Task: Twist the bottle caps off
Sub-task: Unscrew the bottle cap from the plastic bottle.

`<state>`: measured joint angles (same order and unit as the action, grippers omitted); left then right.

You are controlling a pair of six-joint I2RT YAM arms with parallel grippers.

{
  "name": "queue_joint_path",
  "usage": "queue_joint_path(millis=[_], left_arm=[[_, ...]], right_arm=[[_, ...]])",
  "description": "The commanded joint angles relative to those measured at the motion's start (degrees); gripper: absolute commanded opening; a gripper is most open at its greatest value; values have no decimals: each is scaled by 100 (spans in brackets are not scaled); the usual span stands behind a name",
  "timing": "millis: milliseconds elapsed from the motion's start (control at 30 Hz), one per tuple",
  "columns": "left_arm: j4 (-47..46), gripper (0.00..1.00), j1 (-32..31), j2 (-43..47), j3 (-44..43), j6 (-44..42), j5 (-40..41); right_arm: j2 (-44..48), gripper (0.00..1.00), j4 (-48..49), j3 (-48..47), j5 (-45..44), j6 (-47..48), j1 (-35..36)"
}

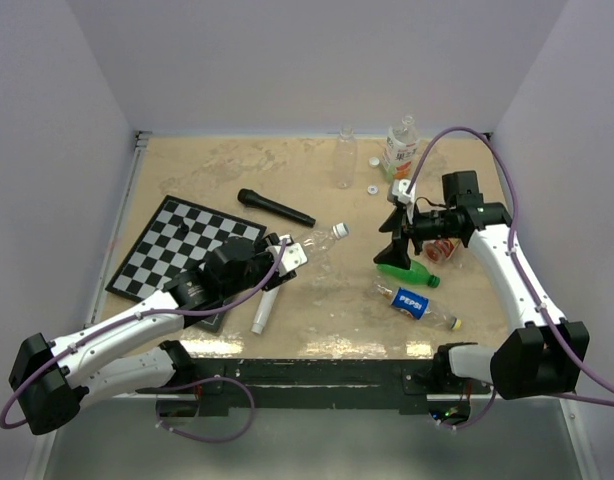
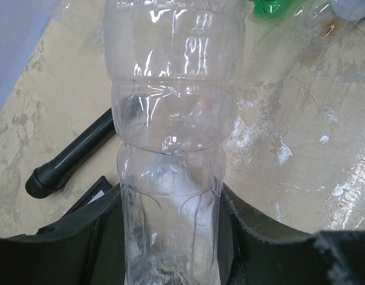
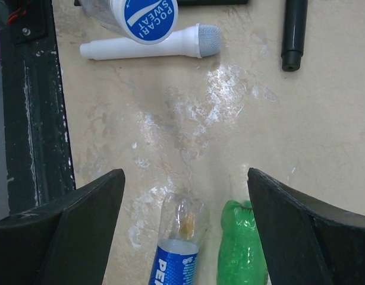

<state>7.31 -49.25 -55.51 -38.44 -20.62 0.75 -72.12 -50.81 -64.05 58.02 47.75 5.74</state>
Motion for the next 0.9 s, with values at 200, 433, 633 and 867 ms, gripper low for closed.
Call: queue_joint_path(millis=[200, 433, 633, 867], left_arm=[[-292, 9, 21, -22, -50, -21, -49], [-300, 9, 12, -30, -41, -3, -207], [-300, 9, 21, -83, -50, 6, -260], [-300, 9, 21, -118, -41, 14, -278]], right_arm=[[-267, 87, 80, -520, 166, -819, 208], [-689, 86, 440, -968, 421, -1610, 621], [-1041, 85, 177, -1382, 640, -1690, 832], [-1085, 81, 141, -1426, 807, -1751, 991]])
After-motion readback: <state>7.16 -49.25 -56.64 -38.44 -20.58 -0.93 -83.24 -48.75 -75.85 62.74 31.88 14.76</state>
